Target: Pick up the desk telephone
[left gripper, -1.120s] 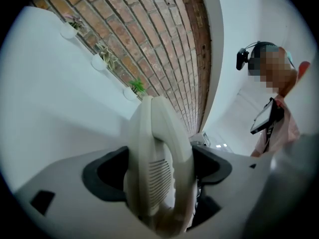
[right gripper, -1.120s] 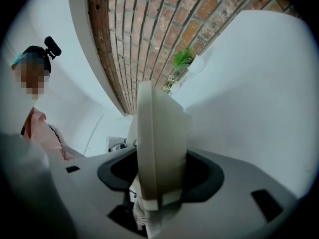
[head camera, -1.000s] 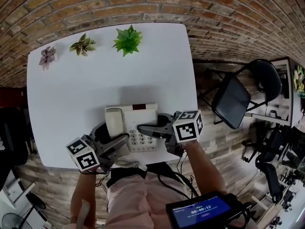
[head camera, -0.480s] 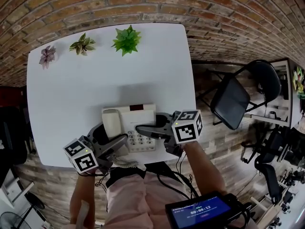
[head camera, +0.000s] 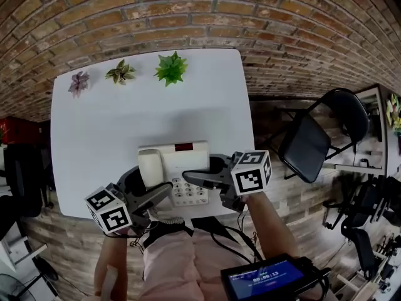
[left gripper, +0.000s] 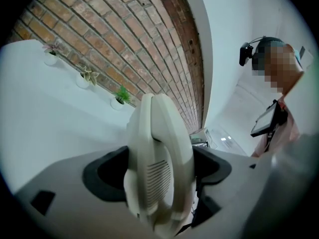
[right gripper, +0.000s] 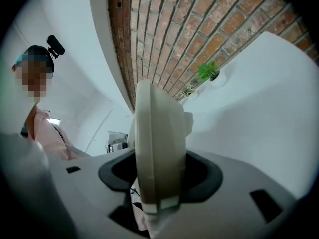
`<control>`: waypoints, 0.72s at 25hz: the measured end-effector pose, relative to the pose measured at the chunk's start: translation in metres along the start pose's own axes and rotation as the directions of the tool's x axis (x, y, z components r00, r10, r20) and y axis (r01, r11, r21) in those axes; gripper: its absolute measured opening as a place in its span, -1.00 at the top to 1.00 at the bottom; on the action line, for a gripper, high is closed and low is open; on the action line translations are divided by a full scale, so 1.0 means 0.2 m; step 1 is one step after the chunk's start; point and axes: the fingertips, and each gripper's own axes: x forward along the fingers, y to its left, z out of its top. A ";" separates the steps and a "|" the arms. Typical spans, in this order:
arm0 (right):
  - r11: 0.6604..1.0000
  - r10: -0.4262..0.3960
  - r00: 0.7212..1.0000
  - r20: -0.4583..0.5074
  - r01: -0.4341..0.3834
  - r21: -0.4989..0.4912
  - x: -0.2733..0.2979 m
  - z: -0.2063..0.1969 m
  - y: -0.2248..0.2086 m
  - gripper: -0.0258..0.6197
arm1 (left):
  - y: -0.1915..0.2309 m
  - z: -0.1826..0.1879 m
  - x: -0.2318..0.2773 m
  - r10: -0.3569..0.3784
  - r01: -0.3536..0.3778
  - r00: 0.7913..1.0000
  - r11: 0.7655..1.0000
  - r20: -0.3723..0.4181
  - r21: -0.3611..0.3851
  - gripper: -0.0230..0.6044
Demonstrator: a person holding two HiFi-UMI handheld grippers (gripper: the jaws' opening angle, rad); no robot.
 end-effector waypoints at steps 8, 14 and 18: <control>0.999 0.014 1.000 -0.009 -0.015 -0.052 -0.09 0.03 0.19 0.20 | -0.20 0.04 -0.07 0.026 -0.027 0.999 0.999 0.033 0.035 -0.38; 0.995 0.033 0.999 -0.022 -0.035 -0.096 -0.15 0.03 0.33 0.20 | -0.35 0.06 -0.12 0.044 -0.049 0.996 0.997 0.075 0.056 -0.38; 0.993 0.042 0.999 -0.028 -0.045 -0.113 -0.18 0.02 0.42 0.20 | -0.45 0.06 -0.17 0.051 -0.057 0.993 0.996 0.102 0.062 -0.38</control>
